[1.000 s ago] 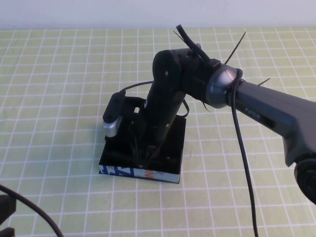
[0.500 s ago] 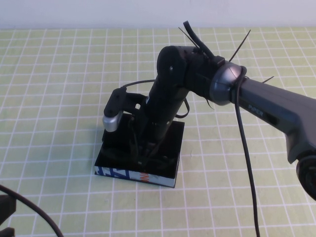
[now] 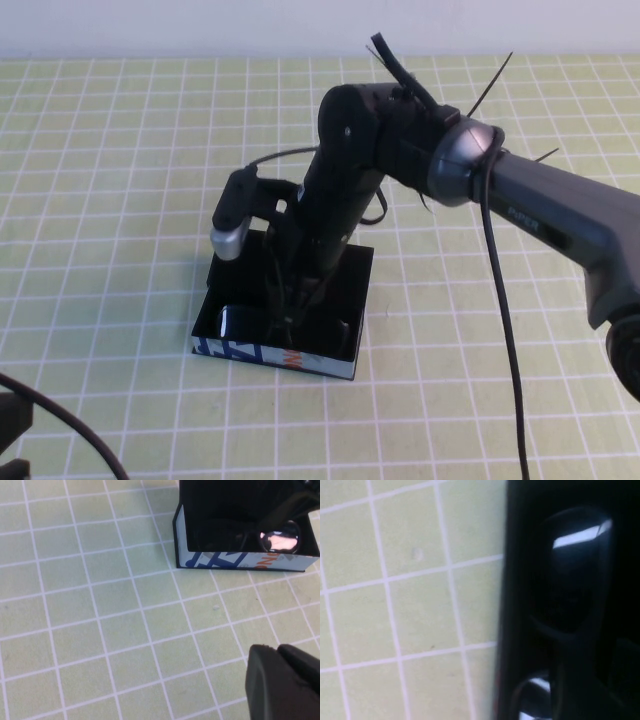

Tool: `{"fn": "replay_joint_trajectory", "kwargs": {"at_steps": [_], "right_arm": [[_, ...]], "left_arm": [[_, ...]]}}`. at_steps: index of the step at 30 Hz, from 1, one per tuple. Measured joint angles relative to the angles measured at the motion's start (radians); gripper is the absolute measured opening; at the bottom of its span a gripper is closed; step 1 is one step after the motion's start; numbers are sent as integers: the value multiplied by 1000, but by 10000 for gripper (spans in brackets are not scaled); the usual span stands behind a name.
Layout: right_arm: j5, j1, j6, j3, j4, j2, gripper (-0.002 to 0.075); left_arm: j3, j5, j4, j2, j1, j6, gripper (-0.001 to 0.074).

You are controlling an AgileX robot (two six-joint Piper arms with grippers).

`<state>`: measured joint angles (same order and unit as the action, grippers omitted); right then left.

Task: Return glasses to glasses case
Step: Place the glasses in the glasses case, then close the glasses case

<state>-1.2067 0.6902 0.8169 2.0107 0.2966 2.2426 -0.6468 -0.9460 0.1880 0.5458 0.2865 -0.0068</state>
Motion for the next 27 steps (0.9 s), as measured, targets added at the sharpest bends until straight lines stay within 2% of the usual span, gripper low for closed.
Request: {"fn": "replay_joint_trajectory", "kwargs": {"at_steps": [10,15,18,22,27], "right_arm": [[-22,-4,-23,191,-8,-49,155],[-30,-31,-87,207,-14,-84,101],[-33,-74,-140,211,-14,-86,41],[-35,-153,-216,210,0,-86,-6],[-35,-243,-255,181,99,-84,-15]], "left_arm": [[0,91,2,29,0,59,-3],[0,113,6,159,0,147,-3],[-2,147,28,279,0,219,-3],[-8,212,151,464,0,348,-3],[-8,284,444,665,0,592,-3]]}}
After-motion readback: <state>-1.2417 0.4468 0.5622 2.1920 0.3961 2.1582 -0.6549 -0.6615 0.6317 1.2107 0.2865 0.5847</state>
